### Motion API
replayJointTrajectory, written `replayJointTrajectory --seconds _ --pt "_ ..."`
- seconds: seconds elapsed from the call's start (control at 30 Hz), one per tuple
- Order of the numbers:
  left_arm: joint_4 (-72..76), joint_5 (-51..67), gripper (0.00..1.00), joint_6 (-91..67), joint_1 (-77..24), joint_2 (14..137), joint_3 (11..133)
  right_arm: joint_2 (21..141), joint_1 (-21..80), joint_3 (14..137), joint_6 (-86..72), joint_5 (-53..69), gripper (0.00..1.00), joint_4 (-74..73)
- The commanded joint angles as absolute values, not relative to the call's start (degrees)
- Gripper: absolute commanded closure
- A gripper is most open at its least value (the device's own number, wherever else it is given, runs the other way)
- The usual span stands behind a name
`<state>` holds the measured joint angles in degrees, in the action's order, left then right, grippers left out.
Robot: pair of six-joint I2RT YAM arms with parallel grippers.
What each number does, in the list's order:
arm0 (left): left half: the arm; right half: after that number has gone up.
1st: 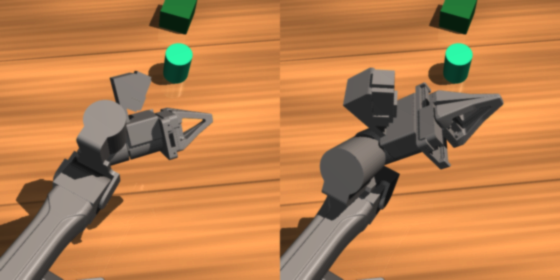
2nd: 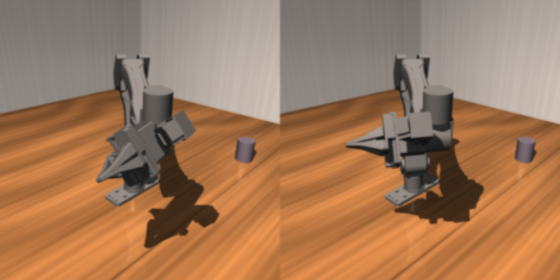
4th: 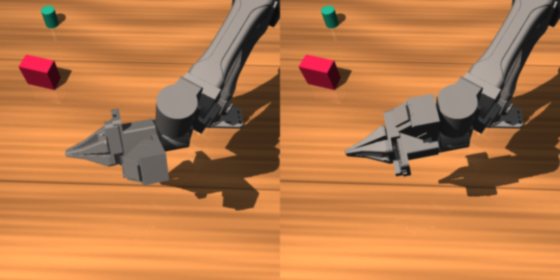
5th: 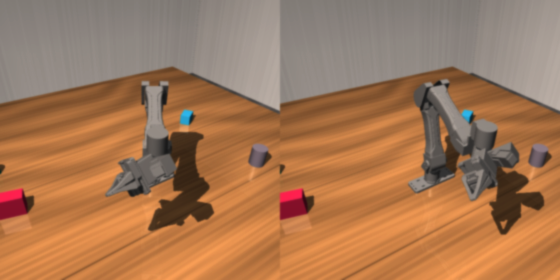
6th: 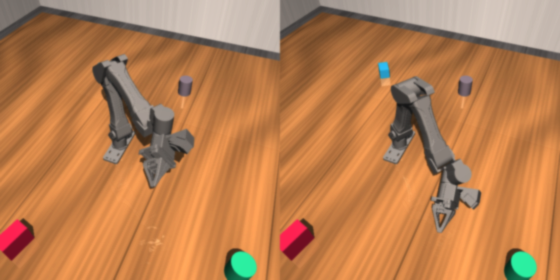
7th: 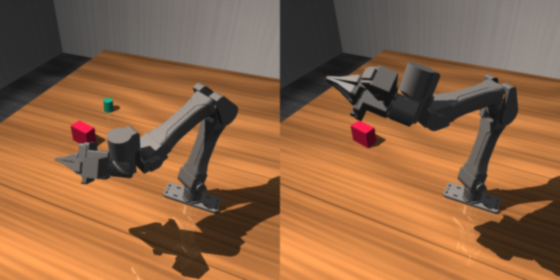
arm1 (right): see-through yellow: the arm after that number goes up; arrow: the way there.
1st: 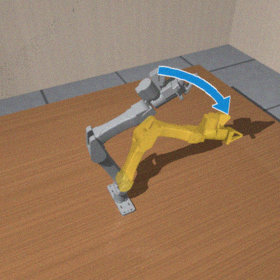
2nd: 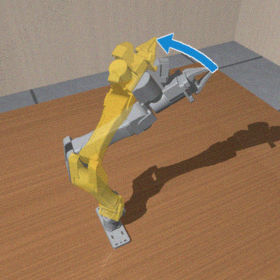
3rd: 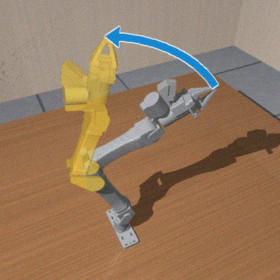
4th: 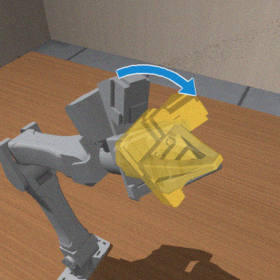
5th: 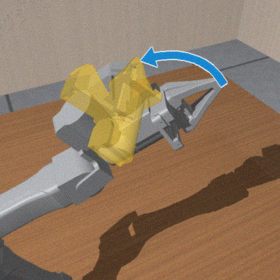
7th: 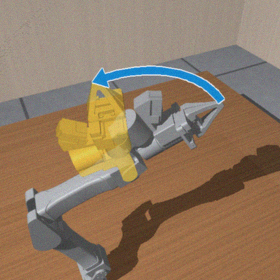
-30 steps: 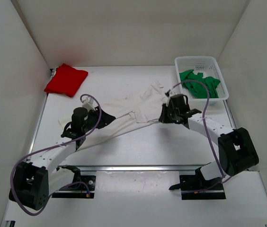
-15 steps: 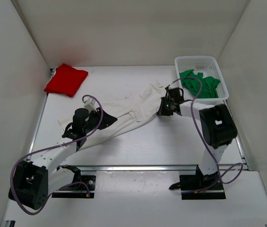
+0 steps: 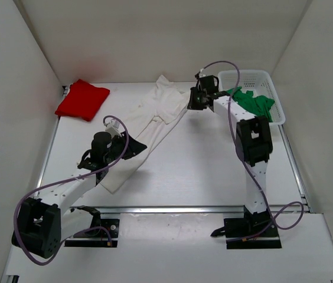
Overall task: Fold and stack the t-shirts
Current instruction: Rotate the tshirt 90 degrees
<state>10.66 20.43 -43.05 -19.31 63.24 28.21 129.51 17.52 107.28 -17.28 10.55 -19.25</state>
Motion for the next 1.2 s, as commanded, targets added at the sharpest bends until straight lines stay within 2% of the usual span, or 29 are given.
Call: replayJointTrajectory --seconds 0.0,0.07,0.13,0.23,0.37,0.6,0.63,0.7,0.77,0.87,0.93,1.07,1.13,1.17 --pt "9.7 21.2 0.60 -42.5 -19.0 61.5 31.5 114.1 21.3 93.2 -15.8 10.3 0.90 -17.1" --pt "7.8 21.4 0.59 -41.0 -16.3 60.6 32.8 107.3 24.3 78.6 -19.8 11.9 0.84 -8.8" --pt "5.8 22.4 0.56 -39.9 -13.7 59.3 34.0 101.7 28.0 70.0 -22.9 13.0 0.79 -3.4" --pt "1.5 25.0 0.54 -37.1 -10.8 59.8 36.2 100.7 35.5 62.8 -29.2 13.7 0.71 4.6" --pt "0.1 24.8 0.54 -35.9 -11.0 57.7 35.3 106.5 43.7 64.9 -33.3 10.6 0.64 8.0" --pt "-1.7 25.0 0.54 -36.0 -9.8 53.6 32.1 118.3 45.3 69.3 -40.2 10.1 0.59 11.5" --pt "-1.5 24.5 0.53 -35.6 -10.0 53.2 31.7 119.2 44.7 69.2 -40.4 10.5 0.65 11.7" --pt "-1.8 24.0 0.54 -35.4 -10.6 53.4 31.8 120.4 43.9 68.7 -41.3 11.2 0.90 12.3" --pt "-2.3 23.8 0.54 -35.1 -11.5 54.1 31.8 119.5 42.4 67.1 -41.8 12.1 1.00 12.1" --pt "-2.3 22.8 0.54 -34.5 -13.4 55.0 31.3 111.8 37.7 58.0 -40.3 13.4 1.00 14.3" --pt "-2.1 21.7 0.54 -33.9 -15.5 55.6 30.9 103.9 31.6 49.0 -37.2 15.8 1.00 13.8" --pt "-1.8 18.4 0.52 -32.6 -21.0 58.4 29.8 96.4 19.8 40.6 -30.5 23.9 0.99 9.6" --pt "-2.7 16.8 0.53 -32.0 -23.8 60.3 29.0 93.1 17.9 39.2 -27.9 25.6 0.79 5.6" --pt "-2.7 16.5 0.52 -31.4 -24.5 60.4 28.4 91.8 17.8 38.8 -27.3 25.1 0.74 4.9"
